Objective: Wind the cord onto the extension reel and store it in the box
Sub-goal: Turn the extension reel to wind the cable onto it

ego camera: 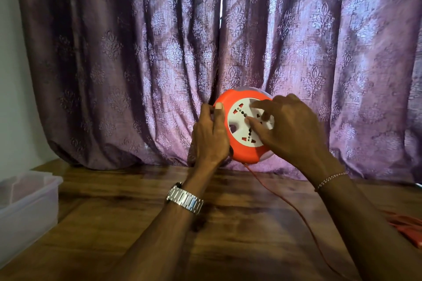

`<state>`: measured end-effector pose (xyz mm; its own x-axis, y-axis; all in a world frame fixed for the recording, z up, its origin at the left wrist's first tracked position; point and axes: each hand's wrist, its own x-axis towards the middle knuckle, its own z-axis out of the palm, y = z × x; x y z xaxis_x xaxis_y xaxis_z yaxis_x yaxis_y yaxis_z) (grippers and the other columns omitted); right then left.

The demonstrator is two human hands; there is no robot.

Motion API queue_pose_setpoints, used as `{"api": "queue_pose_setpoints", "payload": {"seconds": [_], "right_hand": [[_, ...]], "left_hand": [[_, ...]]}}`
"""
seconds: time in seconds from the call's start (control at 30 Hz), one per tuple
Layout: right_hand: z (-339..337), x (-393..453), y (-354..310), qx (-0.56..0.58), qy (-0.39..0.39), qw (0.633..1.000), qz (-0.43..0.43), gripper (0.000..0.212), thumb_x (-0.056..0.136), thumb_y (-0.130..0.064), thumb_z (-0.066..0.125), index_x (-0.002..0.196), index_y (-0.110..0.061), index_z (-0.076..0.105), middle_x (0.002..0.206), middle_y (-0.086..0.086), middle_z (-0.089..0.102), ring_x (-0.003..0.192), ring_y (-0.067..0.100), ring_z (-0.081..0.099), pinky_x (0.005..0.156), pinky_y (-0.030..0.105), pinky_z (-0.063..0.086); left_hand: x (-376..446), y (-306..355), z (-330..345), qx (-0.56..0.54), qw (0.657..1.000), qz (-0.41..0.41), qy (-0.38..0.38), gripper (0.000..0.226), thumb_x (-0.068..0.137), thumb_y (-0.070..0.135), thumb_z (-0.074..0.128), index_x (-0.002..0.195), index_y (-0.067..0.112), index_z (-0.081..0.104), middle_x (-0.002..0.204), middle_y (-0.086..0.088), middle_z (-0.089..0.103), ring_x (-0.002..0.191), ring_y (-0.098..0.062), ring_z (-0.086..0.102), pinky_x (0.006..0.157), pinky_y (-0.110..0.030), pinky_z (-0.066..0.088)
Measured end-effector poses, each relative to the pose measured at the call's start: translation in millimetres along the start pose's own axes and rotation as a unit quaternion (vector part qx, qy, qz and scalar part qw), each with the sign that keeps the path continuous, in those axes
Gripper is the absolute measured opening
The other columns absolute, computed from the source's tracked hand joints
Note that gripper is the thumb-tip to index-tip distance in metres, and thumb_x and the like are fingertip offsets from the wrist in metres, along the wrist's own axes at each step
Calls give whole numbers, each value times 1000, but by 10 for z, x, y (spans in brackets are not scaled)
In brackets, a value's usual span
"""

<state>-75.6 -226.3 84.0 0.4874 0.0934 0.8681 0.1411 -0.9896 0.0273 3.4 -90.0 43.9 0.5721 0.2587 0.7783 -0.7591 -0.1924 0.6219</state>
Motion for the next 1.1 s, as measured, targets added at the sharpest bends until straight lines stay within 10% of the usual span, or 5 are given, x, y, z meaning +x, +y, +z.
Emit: {"api": "queue_pose_setpoints", "payload": {"seconds": [0.37, 0.6, 0.87, 1.1], "right_hand": [[-151, 22, -54, 3, -182, 979, -90, 66, 80, -4, 52, 125, -52, 55, 147, 2, 37, 124, 28, 36, 91, 46, 47], [-97, -17, -9, 9, -94, 994, -59, 56, 76, -24, 60, 117, -63, 54, 122, -4, 52, 109, 25, 55, 73, 39, 51], [16, -26, -29, 18, 19, 997, 69, 72, 57, -91, 49, 119, -55, 59, 88, -5, 75, 88, 24, 68, 70, 35, 54], [-62, -8, -62, -21, -6, 999, -27, 41, 84, -59, 59, 118, -36, 64, 103, -4, 65, 102, 24, 52, 63, 35, 47]], "left_hand": [[29, 5, -17, -17, 1000, -14, 10, 36, 99, 48, 38, 83, 18, 48, 69, 8, 57, 72, -26, 54, 69, -42, 45], [17, 52, -3, -29, 1000, -9, 7, 44, 98, 49, 38, 87, 9, 53, 75, -9, 64, 75, -31, 58, 70, -46, 48], [4, 73, -7, -19, 1000, -20, -1, 38, 100, 47, 39, 84, 15, 50, 71, -5, 61, 73, -31, 57, 69, -47, 47], [21, 57, -21, -25, 999, -18, 11, 38, 100, 45, 40, 83, 13, 50, 69, -2, 58, 71, -31, 55, 70, -48, 47]]}}
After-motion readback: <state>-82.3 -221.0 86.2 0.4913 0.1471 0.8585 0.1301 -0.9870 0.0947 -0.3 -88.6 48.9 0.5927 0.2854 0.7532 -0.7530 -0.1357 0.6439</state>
